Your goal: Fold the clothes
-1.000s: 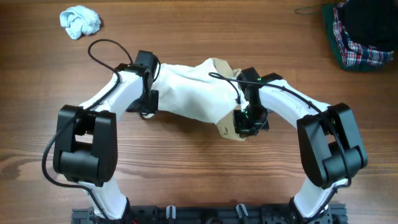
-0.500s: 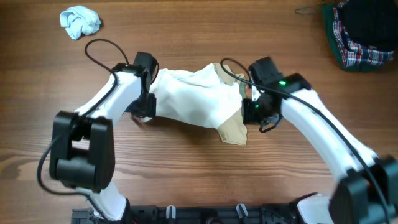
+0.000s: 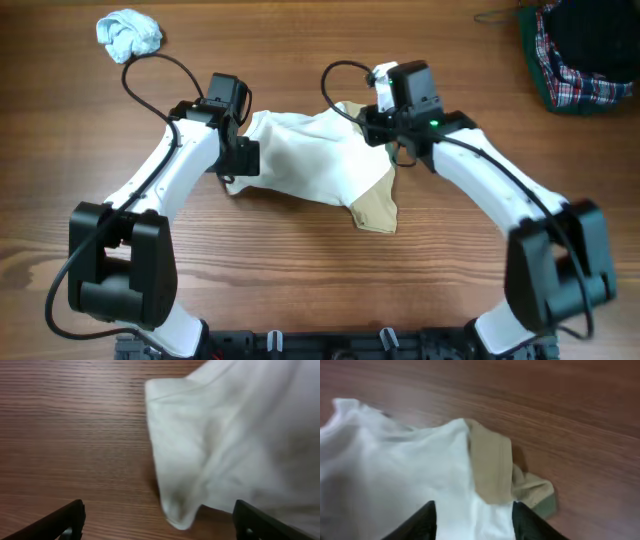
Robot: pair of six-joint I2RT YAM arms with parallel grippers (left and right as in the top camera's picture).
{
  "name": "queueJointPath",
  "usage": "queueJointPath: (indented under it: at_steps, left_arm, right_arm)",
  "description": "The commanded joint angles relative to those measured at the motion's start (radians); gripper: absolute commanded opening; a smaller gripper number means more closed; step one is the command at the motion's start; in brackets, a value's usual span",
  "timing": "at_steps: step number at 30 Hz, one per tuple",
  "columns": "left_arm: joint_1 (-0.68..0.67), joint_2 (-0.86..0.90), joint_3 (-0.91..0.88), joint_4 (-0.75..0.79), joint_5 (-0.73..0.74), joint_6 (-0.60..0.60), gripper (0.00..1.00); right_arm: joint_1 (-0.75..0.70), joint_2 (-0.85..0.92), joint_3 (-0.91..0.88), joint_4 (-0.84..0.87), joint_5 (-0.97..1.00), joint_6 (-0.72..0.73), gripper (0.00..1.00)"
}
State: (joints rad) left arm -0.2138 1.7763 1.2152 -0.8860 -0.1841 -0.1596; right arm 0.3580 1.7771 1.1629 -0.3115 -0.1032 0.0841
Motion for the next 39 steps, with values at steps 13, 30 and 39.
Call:
queueJointPath:
  at_steps: [13,30,39]
  left_arm:
    - [0.003,-0.013,-0.005,0.045,0.046,-0.005,0.89]
    - [0.003,-0.013,-0.005,0.048,0.046,-0.005,0.89]
    - [0.003,-0.013,-0.005,0.048,0.046,-0.005,0.88]
  right_arm:
    - [-0.078,0.228,0.006,0.159,-0.146,-0.029,0.38]
    - [-0.127,0.228,0.095,0.363,0.033,-0.068,0.04]
    - [-0.177,0.228,0.095,0.387,0.141,-0.143,1.0]
